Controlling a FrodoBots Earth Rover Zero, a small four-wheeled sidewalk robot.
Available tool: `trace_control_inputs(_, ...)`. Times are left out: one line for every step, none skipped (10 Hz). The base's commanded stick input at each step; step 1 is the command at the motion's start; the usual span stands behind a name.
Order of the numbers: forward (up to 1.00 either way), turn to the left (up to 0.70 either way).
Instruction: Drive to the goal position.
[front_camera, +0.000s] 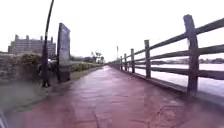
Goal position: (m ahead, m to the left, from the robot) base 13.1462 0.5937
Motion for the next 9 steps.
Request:
trace_control_inputs(1.00, 0.39)
trace_control_inputs(1.00, 0.23)
trace_control_inputs(1.00, -0.01)
trace_control_inputs(1.00, -0.01)
trace_control_inputs(1.00, -0.01)
trace_control_inputs(1.00, -0.01)
trace_control_inputs(1.00, -0.01)
trace_control_inputs(1.00, -0.01)
trace_control_inputs(1.00, -0.01)
